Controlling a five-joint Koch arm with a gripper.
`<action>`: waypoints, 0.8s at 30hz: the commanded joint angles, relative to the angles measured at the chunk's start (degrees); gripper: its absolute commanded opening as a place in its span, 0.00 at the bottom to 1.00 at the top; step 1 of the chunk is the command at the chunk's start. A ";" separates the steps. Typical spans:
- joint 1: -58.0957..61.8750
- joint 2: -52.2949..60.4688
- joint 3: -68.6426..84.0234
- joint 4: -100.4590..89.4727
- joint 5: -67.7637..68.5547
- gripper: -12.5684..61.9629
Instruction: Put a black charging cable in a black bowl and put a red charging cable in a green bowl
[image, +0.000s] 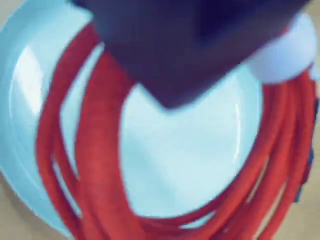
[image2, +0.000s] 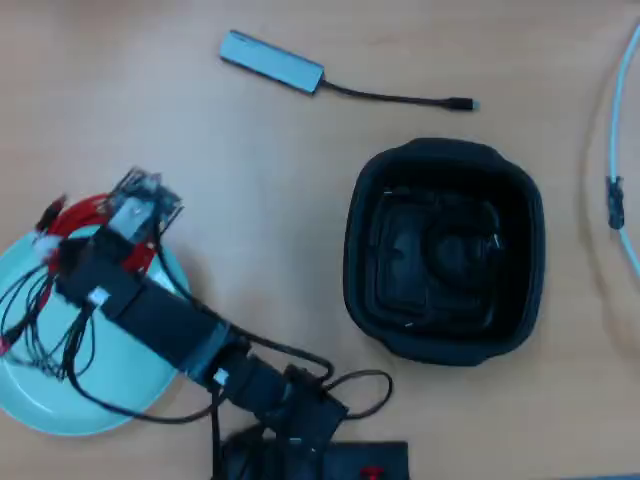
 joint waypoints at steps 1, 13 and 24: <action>-4.13 1.93 -6.86 -5.27 1.58 0.07; -10.90 -11.43 -6.68 -2.72 13.10 0.08; -11.95 -13.71 -6.24 1.23 15.56 0.34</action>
